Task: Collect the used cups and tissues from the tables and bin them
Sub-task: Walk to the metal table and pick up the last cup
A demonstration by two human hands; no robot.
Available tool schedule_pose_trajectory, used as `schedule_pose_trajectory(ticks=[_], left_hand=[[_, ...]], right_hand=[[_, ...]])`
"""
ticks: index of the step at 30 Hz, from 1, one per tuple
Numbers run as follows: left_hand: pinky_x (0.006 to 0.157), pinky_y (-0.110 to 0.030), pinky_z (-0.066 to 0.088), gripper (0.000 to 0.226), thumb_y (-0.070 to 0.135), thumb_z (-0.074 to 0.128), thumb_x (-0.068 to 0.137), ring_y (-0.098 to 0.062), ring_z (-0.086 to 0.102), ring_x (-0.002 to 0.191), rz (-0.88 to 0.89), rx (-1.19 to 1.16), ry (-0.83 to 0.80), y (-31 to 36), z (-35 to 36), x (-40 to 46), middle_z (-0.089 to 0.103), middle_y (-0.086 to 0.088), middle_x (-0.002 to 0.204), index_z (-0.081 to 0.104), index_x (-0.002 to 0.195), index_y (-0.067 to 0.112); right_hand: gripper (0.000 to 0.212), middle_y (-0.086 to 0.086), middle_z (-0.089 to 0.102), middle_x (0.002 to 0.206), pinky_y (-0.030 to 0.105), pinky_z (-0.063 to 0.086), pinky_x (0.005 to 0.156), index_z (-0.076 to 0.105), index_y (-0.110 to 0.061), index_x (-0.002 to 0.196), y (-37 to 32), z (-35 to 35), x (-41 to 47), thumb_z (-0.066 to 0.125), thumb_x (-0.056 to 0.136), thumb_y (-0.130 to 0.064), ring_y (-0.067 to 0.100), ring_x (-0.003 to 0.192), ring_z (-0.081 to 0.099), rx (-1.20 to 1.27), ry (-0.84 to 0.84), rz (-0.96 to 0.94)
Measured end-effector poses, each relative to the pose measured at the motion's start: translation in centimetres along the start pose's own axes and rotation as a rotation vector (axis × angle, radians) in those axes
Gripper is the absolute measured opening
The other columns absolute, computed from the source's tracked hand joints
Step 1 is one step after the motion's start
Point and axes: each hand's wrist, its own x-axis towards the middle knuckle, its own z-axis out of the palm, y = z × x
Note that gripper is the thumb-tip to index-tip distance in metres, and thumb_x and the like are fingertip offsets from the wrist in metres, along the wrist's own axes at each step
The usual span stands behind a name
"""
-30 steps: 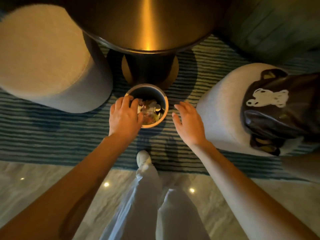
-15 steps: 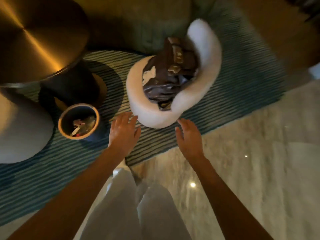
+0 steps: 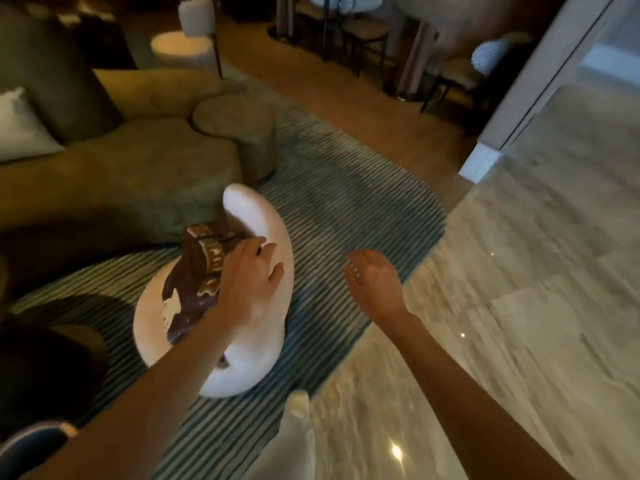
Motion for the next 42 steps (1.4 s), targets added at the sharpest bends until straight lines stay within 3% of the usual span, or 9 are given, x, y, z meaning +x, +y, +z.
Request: schedule_pose_trajectory(ticks=[5,11,17,25,30,35,40,42], left_hand=[[0.096,-0.045,0.042,0.038,0.027,0.056,0.092,-0.033,0.052,0.116,0.063,-0.088,0.032,2.2,-0.7,14.4,0.058,-0.016,0.126,0.059,0.123,0.006],[0.105,-0.043,0.038,0.046,0.035,0.051,0.094,-0.03,0.045,0.126,0.178,0.01,-0.019,6.7,0.8,28.3,0.052,-0.013,0.135,0.053,0.132,0.009],[0.107,-0.039,0.036,0.047,0.04,0.041,0.098,-0.024,0.043,0.128,0.195,0.065,-0.177,10.4,7.2,42.9,0.048,-0.006,0.139,0.046,0.136,0.013],[0.108,-0.038,0.036,0.049,0.043,0.038,0.098,-0.024,0.037,0.133,0.106,0.15,-0.128,17.2,8.0,65.3,0.04,-0.006,0.146,0.042,0.14,0.016],[0.104,-0.041,0.039,0.047,0.04,0.045,0.096,-0.026,0.041,0.129,0.026,0.157,-0.052,15.2,7.5,75.3,0.046,-0.008,0.139,0.047,0.134,0.014],[0.103,-0.042,0.04,0.047,0.041,0.042,0.097,-0.027,0.038,0.131,-0.088,0.162,-0.046,10.4,8.6,86.1,0.041,-0.009,0.143,0.044,0.136,0.015],[0.108,-0.045,0.034,0.048,0.041,0.04,0.098,-0.03,0.031,0.135,-0.167,0.105,-0.017,4.5,7.9,99.1,0.035,-0.009,0.147,0.042,0.138,0.015],[0.109,-0.046,0.033,0.047,0.04,0.04,0.098,-0.03,0.031,0.136,-0.169,0.108,0.001,2.2,7.2,104.6,0.036,-0.009,0.147,0.042,0.137,0.015]], right_hand=[[0.034,0.013,0.058,0.126,0.043,0.04,0.102,0.059,-0.005,0.125,5.1,-5.1,11.8,0.05,0.097,-0.022,0.031,0.121,0.05,-0.001,0.066,0.058],[0.031,0.014,0.061,0.12,0.045,0.043,0.098,0.061,-0.006,0.122,12.2,-9.0,22.0,0.053,0.096,-0.021,0.032,0.116,0.054,0.02,0.153,0.162],[0.032,0.016,0.062,0.119,0.044,0.046,0.095,0.061,-0.004,0.121,22.7,-9.5,32.7,0.053,0.096,-0.021,0.033,0.11,0.057,0.061,0.108,0.229],[0.033,0.019,0.06,0.124,0.041,0.045,0.097,0.059,-0.004,0.124,34.1,-16.5,54.3,0.054,0.095,-0.02,0.036,0.113,0.056,0.112,0.134,0.193],[0.035,0.017,0.059,0.126,0.041,0.044,0.095,0.056,-0.008,0.126,35.4,-16.1,67.3,0.05,0.097,-0.026,0.034,0.113,0.056,0.074,0.083,0.072],[0.036,0.015,0.06,0.125,0.038,0.044,0.095,0.056,-0.007,0.128,35.8,-12.7,80.1,0.05,0.097,-0.025,0.033,0.113,0.055,0.119,0.007,-0.032],[0.032,0.018,0.062,0.114,0.032,0.04,0.075,0.058,-0.005,0.123,35.3,-11.0,97.0,0.051,0.096,-0.022,0.036,0.102,0.058,0.132,-0.046,-0.076],[0.033,0.017,0.062,0.114,0.032,0.041,0.078,0.06,-0.006,0.122,35.2,-11.0,103.8,0.052,0.096,-0.023,0.035,0.103,0.057,0.112,0.003,-0.11]])
